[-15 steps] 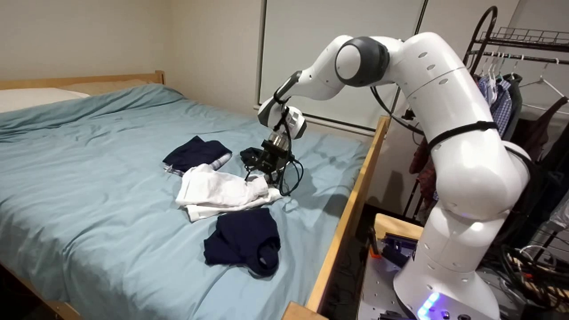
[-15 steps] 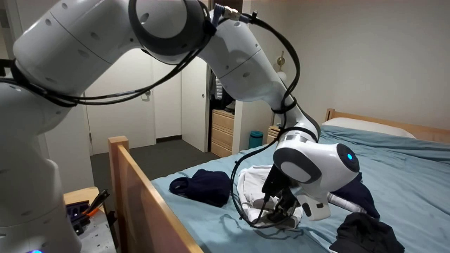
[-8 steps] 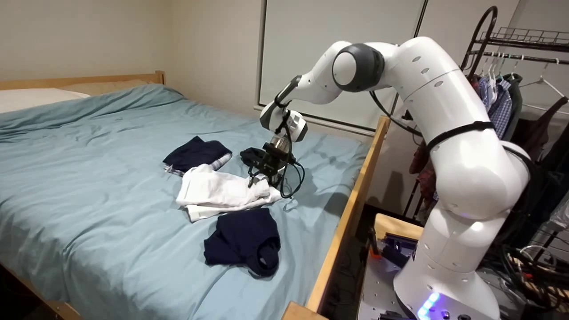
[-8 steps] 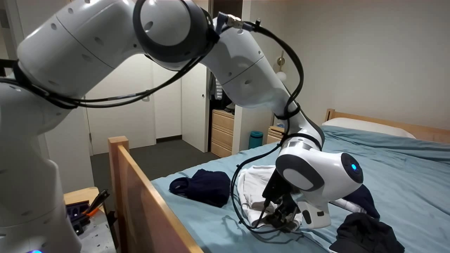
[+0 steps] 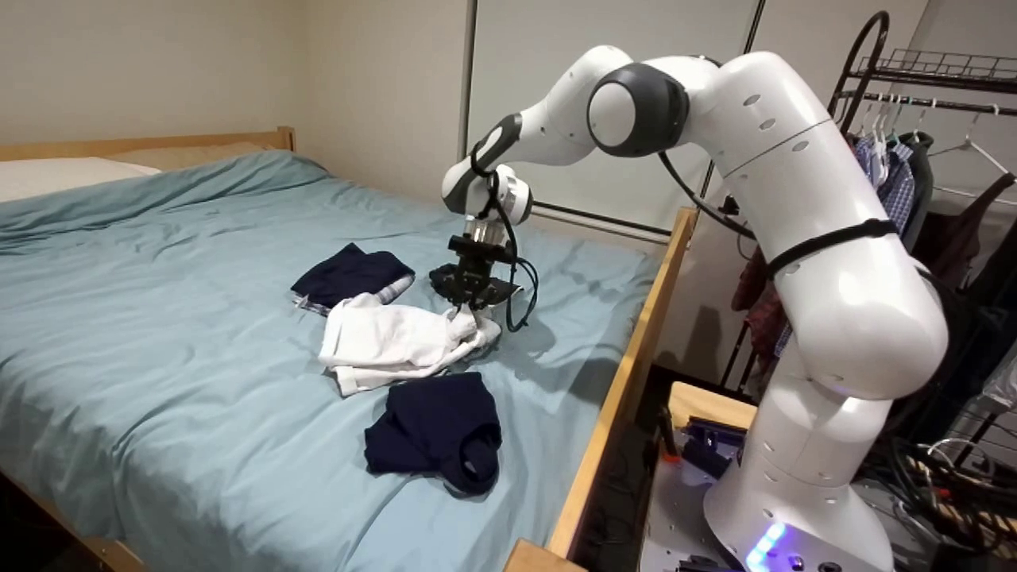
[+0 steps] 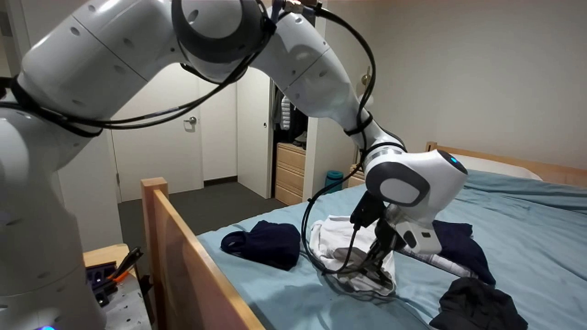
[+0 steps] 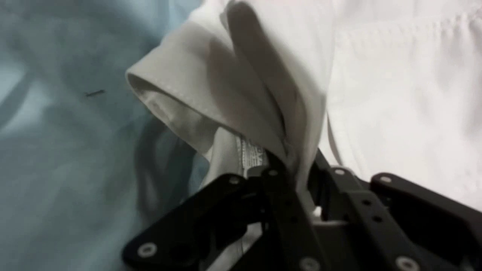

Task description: Fold the white object once

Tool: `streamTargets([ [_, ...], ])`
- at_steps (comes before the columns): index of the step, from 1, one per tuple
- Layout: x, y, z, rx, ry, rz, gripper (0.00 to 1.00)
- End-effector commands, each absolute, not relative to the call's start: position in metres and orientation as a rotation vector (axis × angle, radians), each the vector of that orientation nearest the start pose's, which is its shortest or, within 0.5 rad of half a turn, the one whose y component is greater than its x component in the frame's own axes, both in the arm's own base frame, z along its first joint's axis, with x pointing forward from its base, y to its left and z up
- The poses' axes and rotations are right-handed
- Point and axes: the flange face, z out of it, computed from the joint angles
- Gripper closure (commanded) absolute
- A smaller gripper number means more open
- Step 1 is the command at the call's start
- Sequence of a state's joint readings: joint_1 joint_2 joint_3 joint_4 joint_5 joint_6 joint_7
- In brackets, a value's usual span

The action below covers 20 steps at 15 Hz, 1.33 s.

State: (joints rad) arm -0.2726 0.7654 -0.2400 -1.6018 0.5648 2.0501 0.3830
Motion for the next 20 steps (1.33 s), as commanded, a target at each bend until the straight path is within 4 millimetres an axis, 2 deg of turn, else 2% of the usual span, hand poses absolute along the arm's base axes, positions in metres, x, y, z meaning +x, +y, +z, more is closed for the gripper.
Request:
streamTargets([
  [1, 0.645, -0.251, 0.202, -2.544, 1.539, 0.478, 0.98],
  [5, 0.696, -0.203, 0.214, -2.790, 1.346, 0.496, 0.95],
  [8, 0.728, -0.173, 0.216, -2.914, 1.198, 0.411, 0.95],
  [12, 0.768, -0.130, 0.210, -2.975, 1.005, 0.223, 0.95],
  [15, 0.783, -0.115, 0.206, -2.964, 0.887, 0.147, 0.95],
  [20, 0.788, -0.110, 0.196, -2.985, 0.722, 0.140, 0.95],
])
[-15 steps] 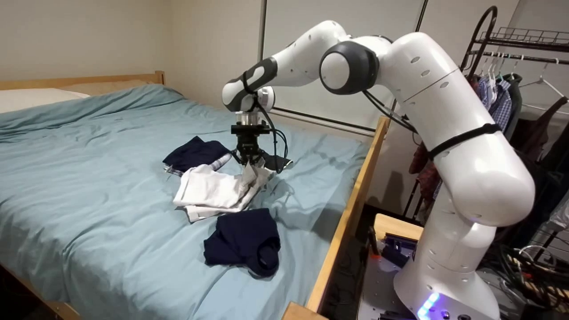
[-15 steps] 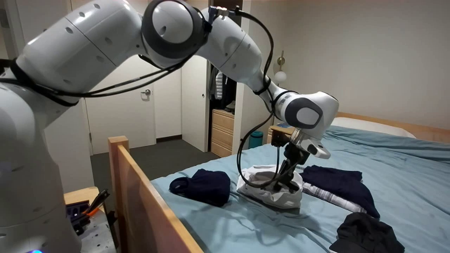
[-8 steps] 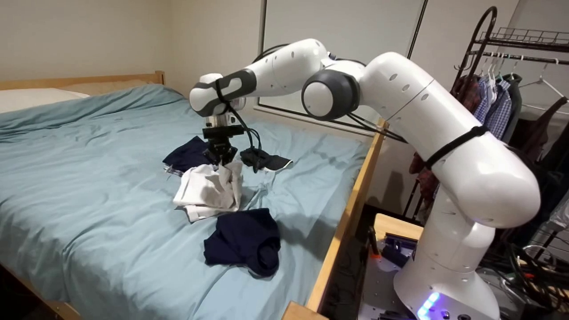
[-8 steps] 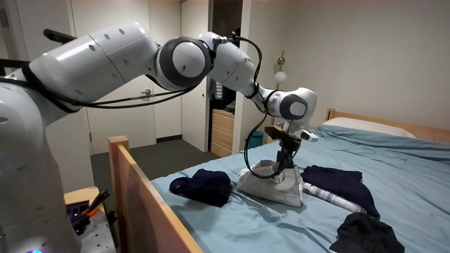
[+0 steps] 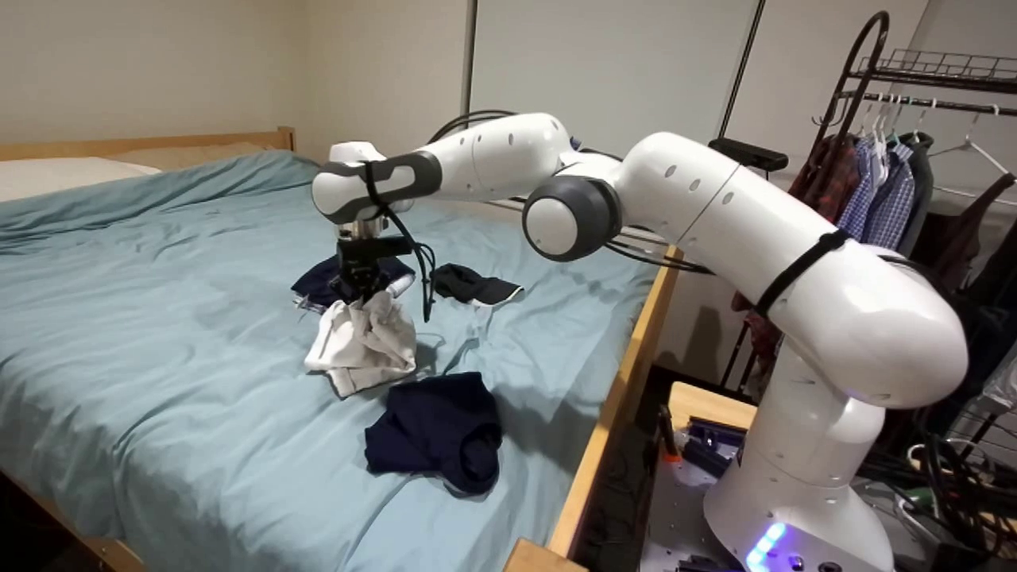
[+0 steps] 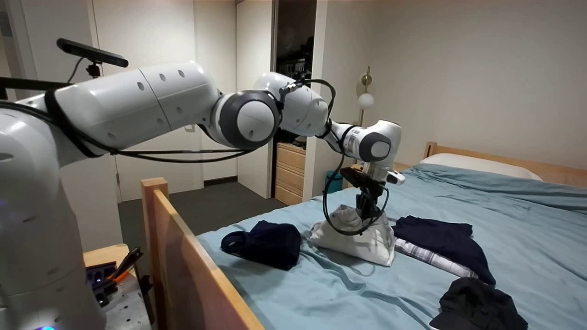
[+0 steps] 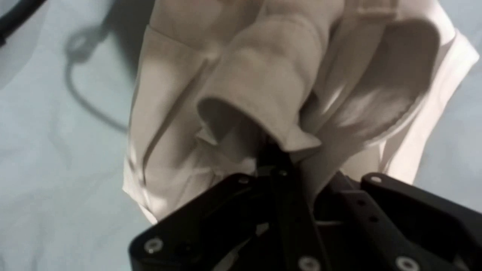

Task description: Fold the white object once

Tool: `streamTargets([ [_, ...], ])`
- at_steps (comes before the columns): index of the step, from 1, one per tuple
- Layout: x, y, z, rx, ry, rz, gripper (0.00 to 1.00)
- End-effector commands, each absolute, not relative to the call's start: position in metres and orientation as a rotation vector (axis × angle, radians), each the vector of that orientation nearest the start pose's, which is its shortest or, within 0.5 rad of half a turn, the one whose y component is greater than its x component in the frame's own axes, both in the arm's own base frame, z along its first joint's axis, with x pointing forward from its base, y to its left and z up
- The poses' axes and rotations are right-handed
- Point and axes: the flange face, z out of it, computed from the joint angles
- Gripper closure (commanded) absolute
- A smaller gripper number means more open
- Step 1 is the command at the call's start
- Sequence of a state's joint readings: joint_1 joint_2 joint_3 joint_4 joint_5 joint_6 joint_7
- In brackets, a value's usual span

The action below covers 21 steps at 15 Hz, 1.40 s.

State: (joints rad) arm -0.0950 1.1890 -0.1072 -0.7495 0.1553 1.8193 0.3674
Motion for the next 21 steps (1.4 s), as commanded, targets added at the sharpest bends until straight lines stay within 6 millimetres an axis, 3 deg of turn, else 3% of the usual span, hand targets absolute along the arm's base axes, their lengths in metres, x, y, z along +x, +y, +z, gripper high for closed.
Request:
streamTargets([
  [1, 0.788, -0.109, 0.195, -2.984, 0.669, 0.140, 0.95],
  [4, 0.787, -0.110, 0.194, -3.013, 0.519, 0.154, 0.95],
  [5, 0.787, -0.111, 0.194, -3.031, 0.472, 0.159, 0.65],
  [6, 0.785, -0.112, 0.194, -3.052, 0.401, 0.179, 0.64],
  [7, 0.789, -0.059, 0.169, -3.066, 0.330, 0.179, 0.60],
  [11, 0.789, -0.017, 0.166, -3.060, 0.126, 0.207, 0.34],
  [13, 0.791, 0.004, 0.173, -3.078, 0.053, 0.181, 0.21],
  [16, 0.795, 0.010, 0.184, -3.101, 0.073, 0.151, 0.03],
  [19, 0.800, 0.002, 0.210, -3.124, 0.119, 0.099, 0.00],
  [21, 0.806, -0.006, 0.238, -3.138, 0.139, 0.004, 0.00],
])
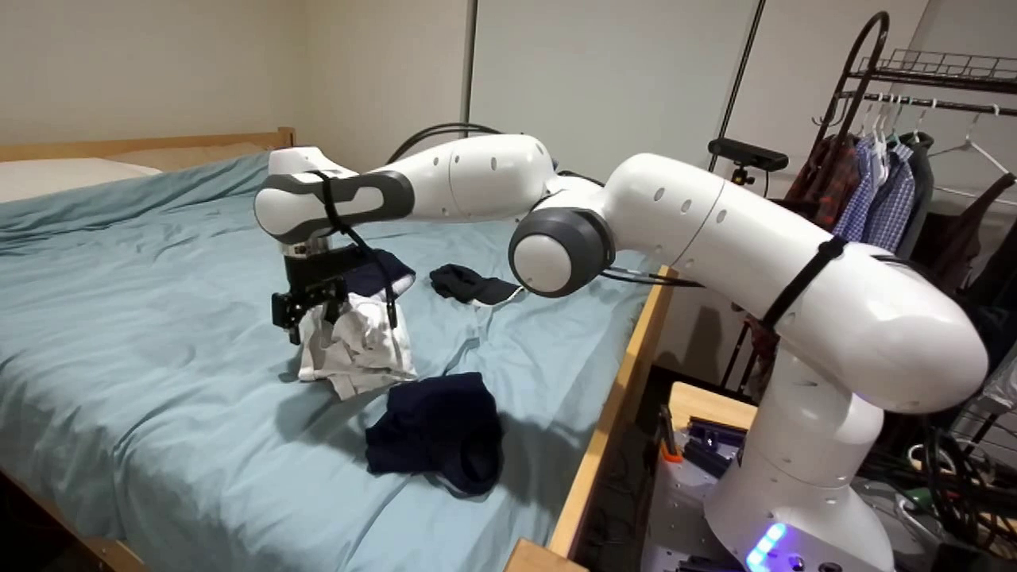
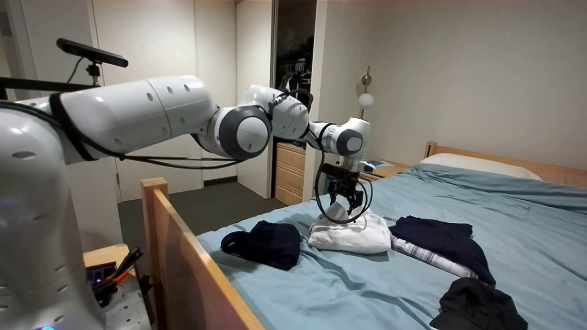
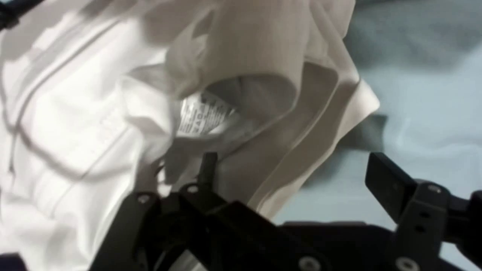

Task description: Fold the white object once

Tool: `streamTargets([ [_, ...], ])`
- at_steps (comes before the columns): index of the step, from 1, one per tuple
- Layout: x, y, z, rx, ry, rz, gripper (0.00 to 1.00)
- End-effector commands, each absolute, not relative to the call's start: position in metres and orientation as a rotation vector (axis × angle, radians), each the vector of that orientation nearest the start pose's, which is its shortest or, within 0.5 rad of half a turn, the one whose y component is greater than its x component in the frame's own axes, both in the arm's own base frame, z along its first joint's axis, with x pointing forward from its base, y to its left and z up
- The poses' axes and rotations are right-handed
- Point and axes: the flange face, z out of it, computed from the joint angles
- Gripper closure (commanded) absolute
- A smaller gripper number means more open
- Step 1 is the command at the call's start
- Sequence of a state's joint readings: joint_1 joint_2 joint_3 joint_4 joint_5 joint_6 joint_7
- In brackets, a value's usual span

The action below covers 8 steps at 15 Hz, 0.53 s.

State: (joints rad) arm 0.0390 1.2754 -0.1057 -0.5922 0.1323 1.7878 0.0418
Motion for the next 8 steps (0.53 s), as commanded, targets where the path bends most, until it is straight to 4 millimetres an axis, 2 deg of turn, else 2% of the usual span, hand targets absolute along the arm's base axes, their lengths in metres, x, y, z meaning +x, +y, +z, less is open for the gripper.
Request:
streamTargets([
  [1, 0.810, -0.008, 0.257, -3.145, 0.140, -0.055, 0.00],
  [3, 0.816, -0.010, 0.290, -3.172, 0.133, -0.168, 0.00],
  [5, 0.815, -0.019, 0.320, -3.207, 0.146, -0.212, 0.00],
  [7, 0.810, -0.037, 0.338, -3.241, 0.204, -0.179, 0.00],
  [8, 0.806, -0.049, 0.341, -3.257, 0.229, -0.148, 0.00],
])
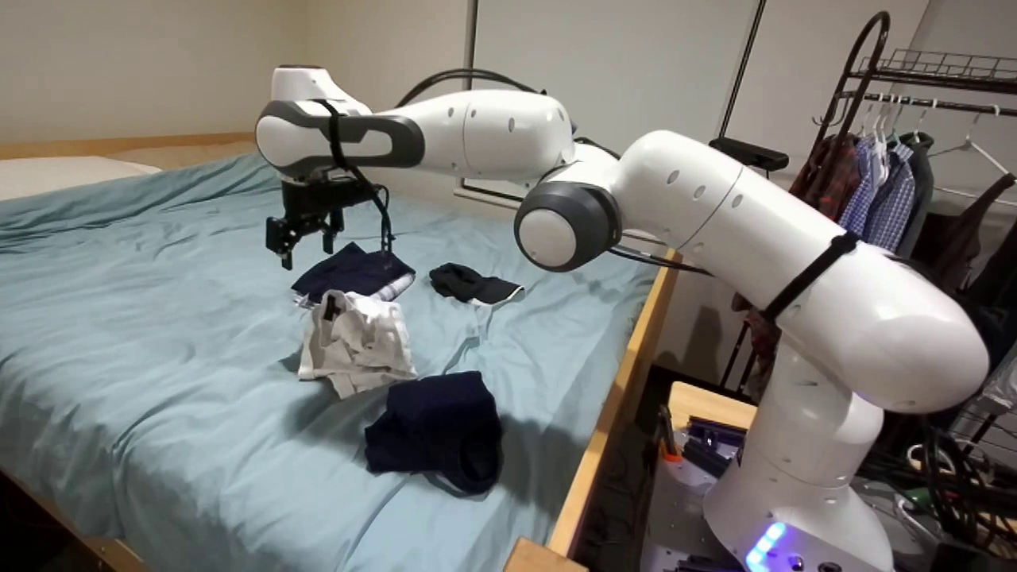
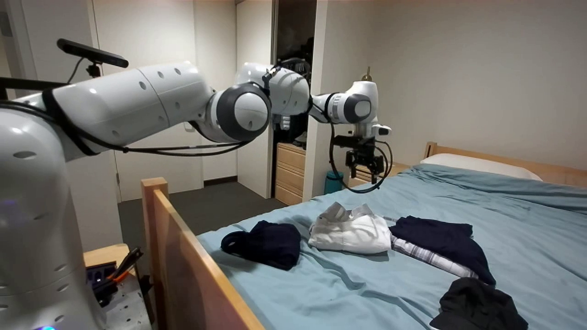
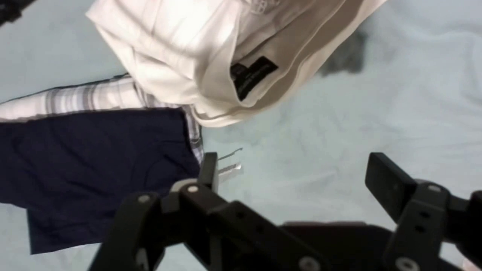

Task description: Fold the white object once

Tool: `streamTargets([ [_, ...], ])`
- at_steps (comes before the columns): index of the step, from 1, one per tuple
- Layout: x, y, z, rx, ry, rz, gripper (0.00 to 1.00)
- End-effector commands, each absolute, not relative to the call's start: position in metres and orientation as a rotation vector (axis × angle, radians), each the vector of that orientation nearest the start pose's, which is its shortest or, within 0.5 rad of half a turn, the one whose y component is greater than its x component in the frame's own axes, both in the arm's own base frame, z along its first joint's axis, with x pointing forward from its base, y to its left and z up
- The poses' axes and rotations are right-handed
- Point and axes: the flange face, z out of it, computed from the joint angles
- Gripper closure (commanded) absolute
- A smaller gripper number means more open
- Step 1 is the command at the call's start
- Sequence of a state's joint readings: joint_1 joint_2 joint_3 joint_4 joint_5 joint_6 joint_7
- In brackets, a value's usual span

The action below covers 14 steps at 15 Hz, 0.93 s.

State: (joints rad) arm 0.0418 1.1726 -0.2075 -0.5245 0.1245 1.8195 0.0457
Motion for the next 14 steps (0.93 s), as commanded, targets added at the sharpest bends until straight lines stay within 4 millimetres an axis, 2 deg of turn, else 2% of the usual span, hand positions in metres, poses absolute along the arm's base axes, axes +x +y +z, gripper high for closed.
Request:
streamTargets([
  [1, 0.801, -0.064, 0.342, -3.265, 0.258, -0.090, 0.00],
  [6, 0.783, -0.142, 0.338, -3.224, 0.481, 0.015, 0.00],
  [9, 0.774, -0.186, 0.324, -3.156, 0.650, 0.025, 0.00],
  [10, 0.783, -0.169, 0.323, -3.221, 0.547, -0.004, 0.00],
  [12, 0.777, -0.189, 0.316, -3.197, 0.604, 0.016, 0.00],
  [14, 0.776, -0.192, 0.316, -3.192, 0.617, 0.019, 0.00],
])
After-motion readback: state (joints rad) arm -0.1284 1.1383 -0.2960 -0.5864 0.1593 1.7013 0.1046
